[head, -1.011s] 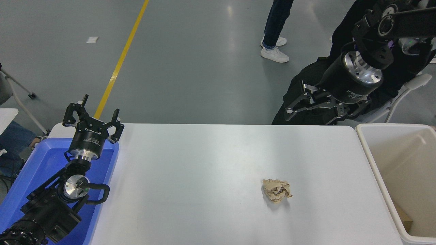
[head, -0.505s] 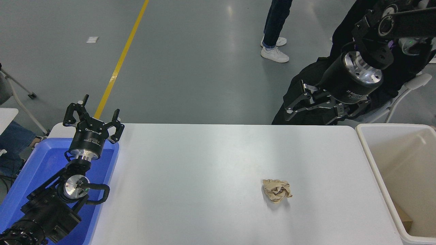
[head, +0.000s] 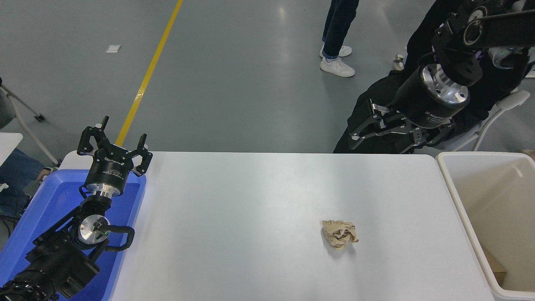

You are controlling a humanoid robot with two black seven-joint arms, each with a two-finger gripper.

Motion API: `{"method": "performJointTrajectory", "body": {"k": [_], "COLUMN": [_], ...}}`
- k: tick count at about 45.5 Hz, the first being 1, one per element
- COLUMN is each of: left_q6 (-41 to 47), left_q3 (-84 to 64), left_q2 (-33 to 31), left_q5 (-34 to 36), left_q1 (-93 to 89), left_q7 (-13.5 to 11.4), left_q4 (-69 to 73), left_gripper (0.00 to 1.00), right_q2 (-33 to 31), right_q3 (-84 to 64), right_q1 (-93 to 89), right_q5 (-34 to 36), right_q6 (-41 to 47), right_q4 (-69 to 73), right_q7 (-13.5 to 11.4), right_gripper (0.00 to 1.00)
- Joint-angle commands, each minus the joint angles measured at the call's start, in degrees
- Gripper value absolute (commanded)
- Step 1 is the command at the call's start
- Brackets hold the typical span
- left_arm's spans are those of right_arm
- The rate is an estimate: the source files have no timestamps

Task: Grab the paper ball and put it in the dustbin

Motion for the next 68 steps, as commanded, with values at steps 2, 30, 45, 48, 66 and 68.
{"method": "performJointTrajectory", "body": {"k": [2, 30, 45, 48, 66, 68], "left_q6": [0.0, 0.0, 0.0, 0.0, 0.0, 0.0], "left_q3": [0.0, 0.0, 0.0, 0.0, 0.0, 0.0], "left_q2": [0.0, 0.0, 0.0, 0.0, 0.0, 0.0], "left_q5": [0.0, -0.1, -0.1, -0.1, -0.1, -0.1], "left_q1": [0.0, 0.0, 0.0, 0.0, 0.0, 0.0], "left_q7": [0.0, 0.0, 0.0, 0.0, 0.0, 0.0], "left_q4": [0.0, 0.0, 0.0, 0.0, 0.0, 0.0], "left_gripper": [0.98, 0.98, 0.98, 0.98, 0.98, 0.98], "right_q2": [0.2, 0.6, 15.4, 15.4, 15.4, 15.4], "right_q3": [0.0, 3.2, 1.2, 1.4, 1.1, 1.2], "right_q1": [-2.4, -6.0, -42.1, -46.8, -54.2, -54.3], "right_q5": [0.0, -0.1, -0.5, -0.9, -1.1, -1.1], "right_q6": [0.0, 0.0, -30.8, -32.2, -33.0, -33.0], "right_q4": [0.0, -0.7, -20.6, -23.5, -27.9, -27.9], "right_q7": [0.0, 0.0, -0.2, -0.2, -0.2, -0.2], "right_gripper": [1.00, 1.00, 1.00, 1.00, 1.00, 1.00]}}
